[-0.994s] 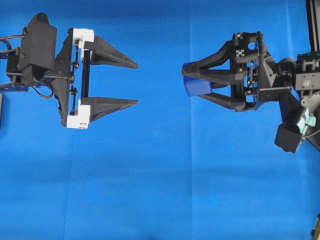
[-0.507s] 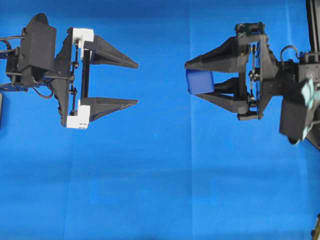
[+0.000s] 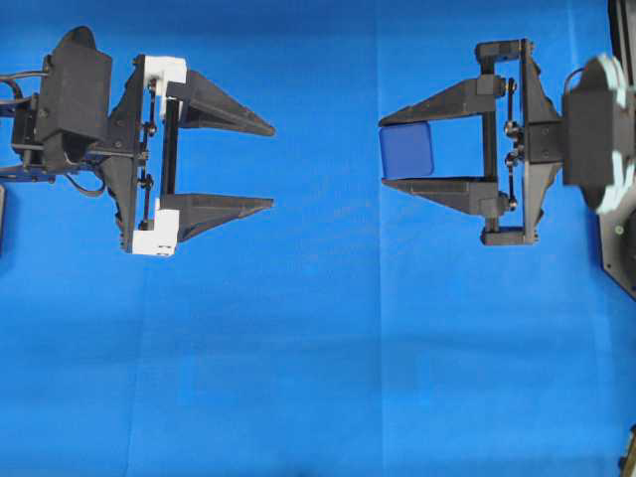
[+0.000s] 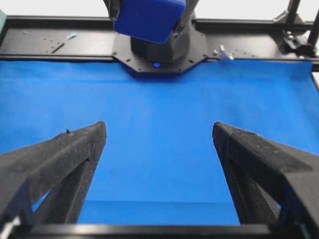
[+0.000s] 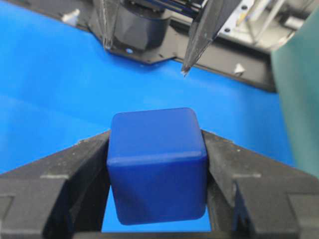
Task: Handover the blue block to the right arm after grasping it with the left arm, then place it in the designated position.
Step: 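Hold the cube in the right gripper and retract it rightward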
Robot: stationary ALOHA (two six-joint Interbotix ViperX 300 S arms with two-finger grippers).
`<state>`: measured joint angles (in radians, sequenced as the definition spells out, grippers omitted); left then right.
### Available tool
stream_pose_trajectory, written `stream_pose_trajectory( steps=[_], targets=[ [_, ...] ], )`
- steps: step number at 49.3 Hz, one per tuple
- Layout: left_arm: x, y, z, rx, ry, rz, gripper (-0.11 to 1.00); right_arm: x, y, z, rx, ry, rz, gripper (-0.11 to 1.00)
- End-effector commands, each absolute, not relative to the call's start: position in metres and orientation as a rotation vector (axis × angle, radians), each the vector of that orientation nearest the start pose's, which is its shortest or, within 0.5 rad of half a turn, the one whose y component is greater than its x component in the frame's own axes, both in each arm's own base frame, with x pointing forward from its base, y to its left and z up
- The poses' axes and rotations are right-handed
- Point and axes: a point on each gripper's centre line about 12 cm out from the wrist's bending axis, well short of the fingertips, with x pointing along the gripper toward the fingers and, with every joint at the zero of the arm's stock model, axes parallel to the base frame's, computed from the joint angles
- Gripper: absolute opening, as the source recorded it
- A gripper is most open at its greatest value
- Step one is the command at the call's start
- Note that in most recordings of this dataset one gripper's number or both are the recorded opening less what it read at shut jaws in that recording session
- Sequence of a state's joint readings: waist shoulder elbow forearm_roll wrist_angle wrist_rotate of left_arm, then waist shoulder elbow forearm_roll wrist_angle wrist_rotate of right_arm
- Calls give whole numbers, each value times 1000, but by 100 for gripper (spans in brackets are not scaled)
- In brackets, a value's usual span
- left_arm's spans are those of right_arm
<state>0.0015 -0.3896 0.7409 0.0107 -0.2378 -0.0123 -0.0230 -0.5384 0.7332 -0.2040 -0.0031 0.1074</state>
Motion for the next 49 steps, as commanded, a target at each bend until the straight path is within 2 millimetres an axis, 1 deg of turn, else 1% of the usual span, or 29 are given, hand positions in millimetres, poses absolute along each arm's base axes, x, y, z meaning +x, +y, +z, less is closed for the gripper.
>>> stream_pose_trajectory(
  steps=[1, 11, 49],
  targets=[
    [339, 1, 325, -1, 69, 0, 93, 307, -7, 349, -41, 161, -19, 44],
    [339, 1, 325, 1, 68, 0, 93, 306, -8, 346, 20, 204, -35, 44],
    [339, 1, 326, 1, 66, 0, 92, 306, -8, 344, 20, 224, -39, 44]
  ],
)
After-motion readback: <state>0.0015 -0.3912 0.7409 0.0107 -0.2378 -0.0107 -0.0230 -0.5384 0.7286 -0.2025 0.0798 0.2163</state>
